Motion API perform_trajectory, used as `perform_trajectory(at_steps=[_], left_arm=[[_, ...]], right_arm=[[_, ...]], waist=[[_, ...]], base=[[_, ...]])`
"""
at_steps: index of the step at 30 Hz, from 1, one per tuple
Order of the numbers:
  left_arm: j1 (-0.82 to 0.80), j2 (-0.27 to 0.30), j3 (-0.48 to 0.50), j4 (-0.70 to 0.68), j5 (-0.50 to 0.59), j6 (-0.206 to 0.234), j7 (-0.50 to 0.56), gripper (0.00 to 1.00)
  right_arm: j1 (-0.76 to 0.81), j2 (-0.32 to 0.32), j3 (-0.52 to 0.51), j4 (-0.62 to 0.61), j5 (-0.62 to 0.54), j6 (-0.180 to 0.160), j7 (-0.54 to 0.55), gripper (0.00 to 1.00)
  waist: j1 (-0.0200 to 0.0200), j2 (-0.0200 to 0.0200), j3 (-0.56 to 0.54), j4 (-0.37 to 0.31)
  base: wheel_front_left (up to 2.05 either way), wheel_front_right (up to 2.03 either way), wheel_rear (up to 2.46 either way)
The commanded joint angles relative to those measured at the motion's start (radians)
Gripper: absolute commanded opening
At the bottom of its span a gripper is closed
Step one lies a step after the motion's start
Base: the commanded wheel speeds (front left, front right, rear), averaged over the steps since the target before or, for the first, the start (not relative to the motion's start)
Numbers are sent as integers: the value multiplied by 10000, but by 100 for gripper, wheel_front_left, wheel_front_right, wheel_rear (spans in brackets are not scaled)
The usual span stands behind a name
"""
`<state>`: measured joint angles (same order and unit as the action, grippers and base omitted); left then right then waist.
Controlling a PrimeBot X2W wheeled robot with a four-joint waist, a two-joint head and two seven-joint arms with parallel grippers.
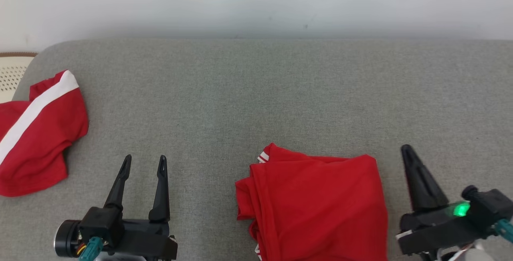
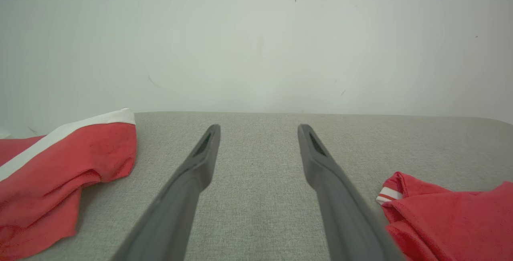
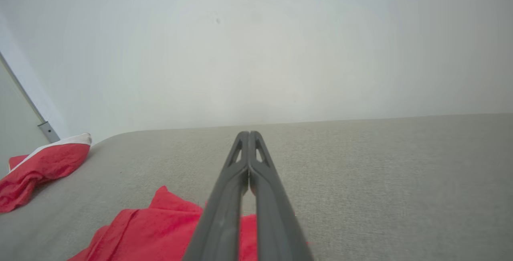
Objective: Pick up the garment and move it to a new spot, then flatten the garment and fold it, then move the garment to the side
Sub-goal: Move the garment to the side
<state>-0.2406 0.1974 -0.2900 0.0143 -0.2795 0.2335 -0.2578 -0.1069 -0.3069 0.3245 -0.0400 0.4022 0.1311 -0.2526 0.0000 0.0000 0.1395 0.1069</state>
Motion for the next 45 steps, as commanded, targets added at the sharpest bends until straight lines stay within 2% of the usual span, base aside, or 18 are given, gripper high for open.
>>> perform_trajectory(at_steps=[1,2,3,4,6,24,35,40,45], left_arm=[[205,90,44,-41,41,52,-76,100],[226,109,32,-70,56,45,-76,100],[251,133,31,-99,72,43,-76,100],[299,153,13,-129,84,53,-70,100],[438,218,-10,-188,103,81,-48,100],[1426,618,-290,-462,245,293,398,100],[1277,602,-354,-362,173,341,481,100],[1130,577,-408,-347,154,294,442,100],[930,451,-533,-427,157,266,355,100]], right_arm=[[153,-22,-189,-49,-120,-6,63,0],[222,-32,-438,-80,-234,-6,123,0],[279,-4,-615,-108,-321,-6,157,10],[359,24,-800,-133,-386,-6,220,45],[503,68,-1068,-164,-546,-6,326,100],[2485,288,-2153,-795,-1493,-6,1511,100],[2622,404,-2288,-1293,-1555,-6,1776,100],[2532,323,-2212,-1366,-1529,-6,1788,100],[2364,-35,-1914,-1070,-1259,-6,1911,100]], waist=[[0,0,-155,-139],[0,0,-204,-176],[0,0,-267,-221],[0,0,-335,-253],[0,0,-485,-329],[0,0,-1320,-550],[0,0,-1209,-522],[0,0,-1116,-385],[0,0,-824,73]], base=[[0,0,0],[0,0,0],[0,0,0],[0,0,0],[0,0,0],[0,0,0],[0,0,0],[0,0,0],[0,0,0]])
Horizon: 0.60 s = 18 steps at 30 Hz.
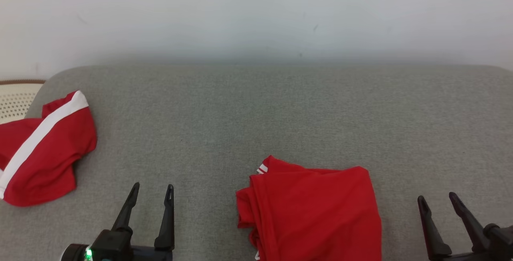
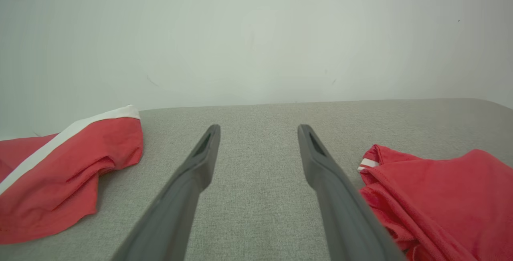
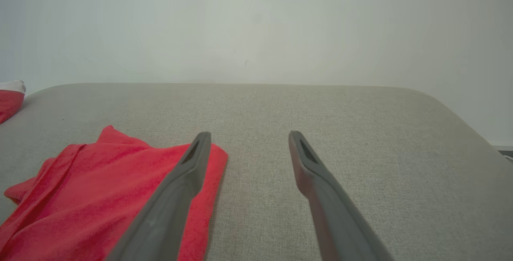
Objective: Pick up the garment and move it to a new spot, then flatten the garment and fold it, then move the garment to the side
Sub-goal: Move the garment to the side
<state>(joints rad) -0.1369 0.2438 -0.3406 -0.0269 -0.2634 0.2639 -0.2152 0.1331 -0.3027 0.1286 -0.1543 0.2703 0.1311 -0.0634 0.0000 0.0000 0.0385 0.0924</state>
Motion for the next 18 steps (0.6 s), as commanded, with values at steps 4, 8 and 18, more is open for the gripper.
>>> perform_trajectory(at_steps=[4,8,18], left_arm=[[-249,-136,-148,31,46,-41,-144,100],[-400,-281,-243,117,48,-43,-207,100],[-778,-563,-345,351,96,-111,-389,100]], right_arm=[[-313,-416,585,573,408,-6,176,100],[-557,-694,973,1222,727,-6,180,100],[-1234,-1010,1661,2676,1405,-6,237,100]], waist=[[0,0,504,593],[0,0,890,950],[0,0,1557,1421]], base=[[0,0,0],[0,0,0],[0,0,0]])
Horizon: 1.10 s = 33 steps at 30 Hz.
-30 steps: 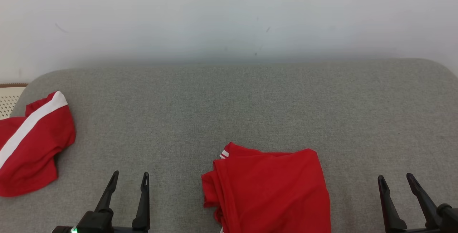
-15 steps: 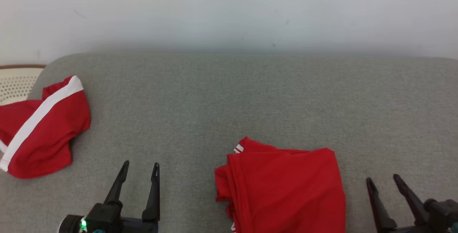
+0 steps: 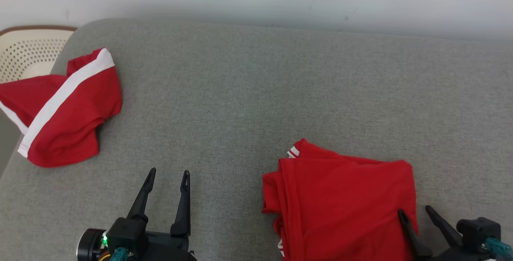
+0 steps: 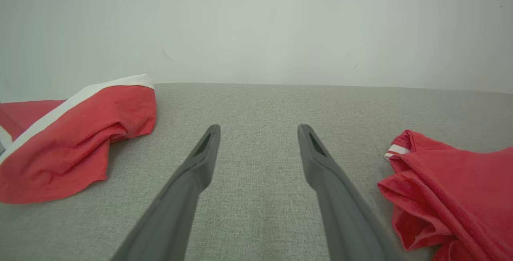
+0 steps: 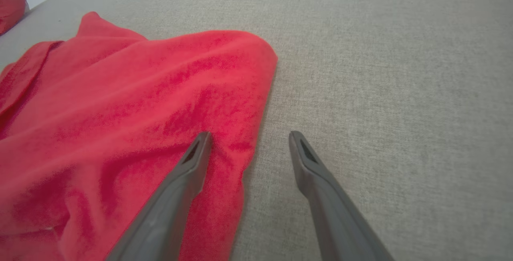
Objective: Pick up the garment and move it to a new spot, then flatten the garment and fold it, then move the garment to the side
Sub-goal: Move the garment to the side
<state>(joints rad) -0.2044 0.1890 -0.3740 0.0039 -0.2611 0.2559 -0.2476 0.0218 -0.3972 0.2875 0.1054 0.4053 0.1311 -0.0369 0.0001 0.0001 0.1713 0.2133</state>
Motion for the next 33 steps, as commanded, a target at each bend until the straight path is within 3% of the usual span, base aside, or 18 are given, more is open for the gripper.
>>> perform_trajectory(at_steps=[1,5,6,8,17,33], left_arm=[[-123,-25,-15,57,78,-35,-74,100],[-228,-84,-42,91,101,-46,-109,100],[-258,-104,-51,100,101,-45,-108,100],[-278,-131,-68,130,110,-60,-121,100],[-379,-119,-67,70,191,-87,-147,100],[-1213,342,-68,-295,532,-64,247,100]], right_arm=[[-183,-58,168,187,174,-6,14,100],[-456,-119,491,549,468,-6,88,100],[-515,-145,544,612,506,-6,64,58],[-587,-195,654,725,575,-6,59,0],[-834,-343,499,732,323,-11,-215,0],[-1455,39,47,847,-144,-8,-1061,0]], waist=[[-1,-1,255,227],[-1,-1,321,274],[-1,-1,333,280],[-1,-1,343,291],[-1,-1,407,-133],[-1,-1,1167,-3459]], base=[[0,0,0],[0,0,0],[0,0,0],[0,0,0],[0,0,0],[0,0,0]])
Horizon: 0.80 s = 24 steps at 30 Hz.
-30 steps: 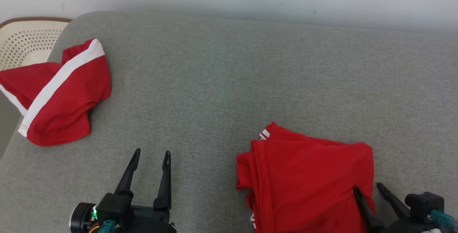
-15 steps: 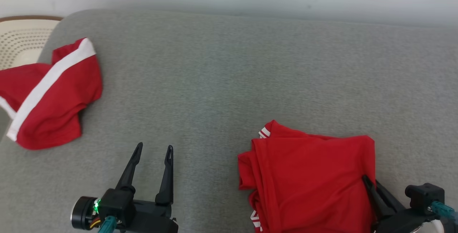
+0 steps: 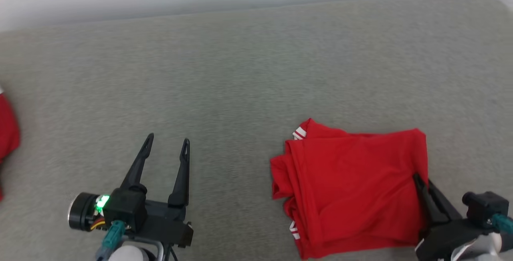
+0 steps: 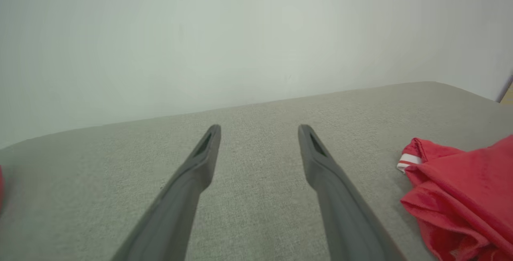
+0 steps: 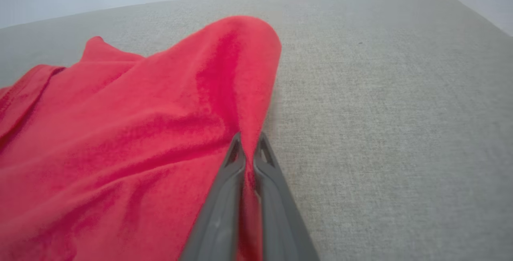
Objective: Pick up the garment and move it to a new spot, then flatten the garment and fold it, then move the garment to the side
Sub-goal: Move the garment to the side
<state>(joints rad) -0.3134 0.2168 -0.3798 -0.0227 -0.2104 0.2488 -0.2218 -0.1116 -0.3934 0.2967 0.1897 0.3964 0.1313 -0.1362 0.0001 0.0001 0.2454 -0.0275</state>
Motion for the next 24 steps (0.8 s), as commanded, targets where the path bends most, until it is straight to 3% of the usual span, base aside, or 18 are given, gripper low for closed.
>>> perform_trajectory(at_steps=[1,12,17,24], left_arm=[[-179,98,-6,-46,36,-6,37,100],[-946,561,-11,-610,526,35,734,100],[-1342,620,-213,-881,746,-3,1044,100],[-1836,579,-480,-1044,967,-94,1289,100]], right_arm=[[-255,33,-54,67,-46,-10,-137,0],[-3524,-313,-387,1753,316,-10,-1124,0],[-4900,-803,-676,3104,445,-10,-1306,0],[-5976,-1303,-1344,3843,239,-10,-1295,0]], waist=[[-1,-1,487,-1238],[-1,-1,1578,-2648],[-1,-1,2067,-2700],[-1,-1,2505,-2599]], base=[[0,0,0],[0,0,0],[0,0,0],[0,0,0]])
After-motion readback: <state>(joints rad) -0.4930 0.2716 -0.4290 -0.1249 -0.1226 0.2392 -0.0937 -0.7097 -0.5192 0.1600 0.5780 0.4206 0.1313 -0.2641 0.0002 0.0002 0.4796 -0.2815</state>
